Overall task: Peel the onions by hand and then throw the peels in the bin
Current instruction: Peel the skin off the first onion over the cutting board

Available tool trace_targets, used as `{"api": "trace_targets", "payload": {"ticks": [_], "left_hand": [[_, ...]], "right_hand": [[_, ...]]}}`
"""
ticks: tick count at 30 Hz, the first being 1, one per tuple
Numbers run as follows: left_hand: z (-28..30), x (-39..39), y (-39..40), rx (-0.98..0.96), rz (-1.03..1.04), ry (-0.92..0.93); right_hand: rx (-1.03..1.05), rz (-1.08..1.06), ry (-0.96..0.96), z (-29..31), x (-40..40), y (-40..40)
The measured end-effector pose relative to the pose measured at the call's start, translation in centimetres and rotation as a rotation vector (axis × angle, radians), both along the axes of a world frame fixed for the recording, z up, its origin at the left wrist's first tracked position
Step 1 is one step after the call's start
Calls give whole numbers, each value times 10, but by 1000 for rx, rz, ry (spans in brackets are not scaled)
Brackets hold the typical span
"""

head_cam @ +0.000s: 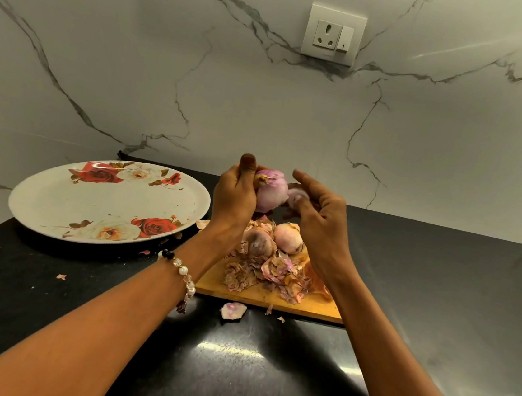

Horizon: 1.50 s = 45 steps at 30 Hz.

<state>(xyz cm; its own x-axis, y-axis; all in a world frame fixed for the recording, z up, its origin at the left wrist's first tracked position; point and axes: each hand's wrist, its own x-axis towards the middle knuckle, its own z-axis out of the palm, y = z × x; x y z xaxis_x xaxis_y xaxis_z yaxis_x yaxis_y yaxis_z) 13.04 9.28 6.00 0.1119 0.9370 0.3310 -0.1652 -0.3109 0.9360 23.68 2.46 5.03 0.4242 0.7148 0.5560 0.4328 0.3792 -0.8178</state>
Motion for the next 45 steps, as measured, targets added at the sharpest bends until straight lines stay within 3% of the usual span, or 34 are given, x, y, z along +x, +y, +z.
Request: {"api": "trace_targets", "payload": {"ticks": [7,16,25,30,34,38,42,45], "left_hand": [[-3,-3,3,-27,8,-16],[-5,-1,2,-105,-14,-62],[-2,-8,-2,-540,-411,-307],[-1,-13,-1,-624,-507,-314],[1,-19,8,-559,-627,-234],[4,-26,9,-462,-638,-107],[0,-26,6,-238,-639,110],[-2,-25,9,-53,-566,306]], "right_hand": [[-7,271,197,-2,-3,-2],[82,271,201,-7,-2,-3],[87,211,148,1,9,-9],[70,169,140,0,13,-8],[80,72,176,-1,20,-7],[16,-47,37,-5,32,-4],[-90,29,9,-8,29,-1],[-31,66,-6,-4,28,-4]]}}
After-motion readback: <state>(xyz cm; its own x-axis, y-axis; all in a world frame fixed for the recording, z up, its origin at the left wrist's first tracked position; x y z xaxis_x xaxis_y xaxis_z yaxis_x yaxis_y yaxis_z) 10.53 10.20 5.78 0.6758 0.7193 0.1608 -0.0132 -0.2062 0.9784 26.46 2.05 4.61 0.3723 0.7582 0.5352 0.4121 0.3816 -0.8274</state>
